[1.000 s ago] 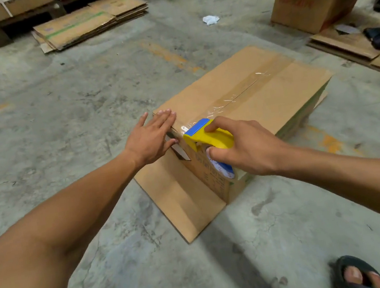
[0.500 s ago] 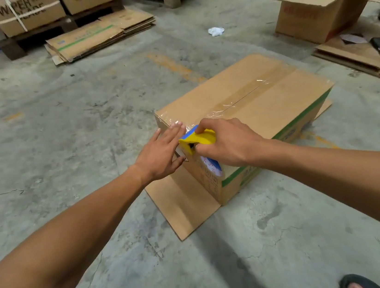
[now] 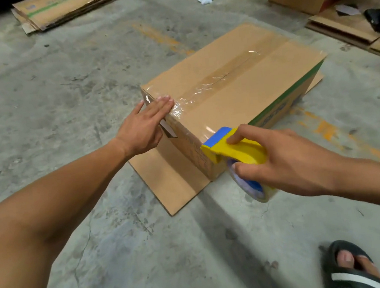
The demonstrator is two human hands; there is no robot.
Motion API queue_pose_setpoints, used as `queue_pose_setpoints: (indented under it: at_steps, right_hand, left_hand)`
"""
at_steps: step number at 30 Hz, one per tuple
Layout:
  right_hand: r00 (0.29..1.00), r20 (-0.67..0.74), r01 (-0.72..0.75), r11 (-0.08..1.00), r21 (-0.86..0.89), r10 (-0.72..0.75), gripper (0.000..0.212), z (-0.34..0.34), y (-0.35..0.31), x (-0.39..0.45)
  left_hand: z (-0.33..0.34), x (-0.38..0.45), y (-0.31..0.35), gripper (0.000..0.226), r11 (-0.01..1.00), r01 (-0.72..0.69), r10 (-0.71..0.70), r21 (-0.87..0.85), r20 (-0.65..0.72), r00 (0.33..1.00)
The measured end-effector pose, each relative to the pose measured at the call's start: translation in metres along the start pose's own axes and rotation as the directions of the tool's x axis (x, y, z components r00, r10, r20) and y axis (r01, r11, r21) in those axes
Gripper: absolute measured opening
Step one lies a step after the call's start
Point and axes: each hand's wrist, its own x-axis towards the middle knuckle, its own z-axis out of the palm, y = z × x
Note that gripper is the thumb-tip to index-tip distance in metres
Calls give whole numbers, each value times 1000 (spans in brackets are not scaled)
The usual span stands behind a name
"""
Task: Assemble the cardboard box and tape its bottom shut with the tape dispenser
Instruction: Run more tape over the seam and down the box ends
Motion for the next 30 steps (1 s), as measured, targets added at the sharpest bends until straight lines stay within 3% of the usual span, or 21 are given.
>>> queue_pose_setpoints:
  at_steps: [14,21,30]
  right_hand:
    - [998,58,6,1000,-3,-6,42,8,26,-35]
    - [997,48,-63,998,-31,64,45,55,47,-33]
    - [989,121,-79,993,-83,88,37,44,30,-4]
  left_hand:
    - [-4,-1,-1,87,1000,4,-5,26,37,999]
    - [-6,-3,9,83,1000,9,-9,18,10,1000]
    - [-24,1,33,73,996,80,-78,-42,64,995]
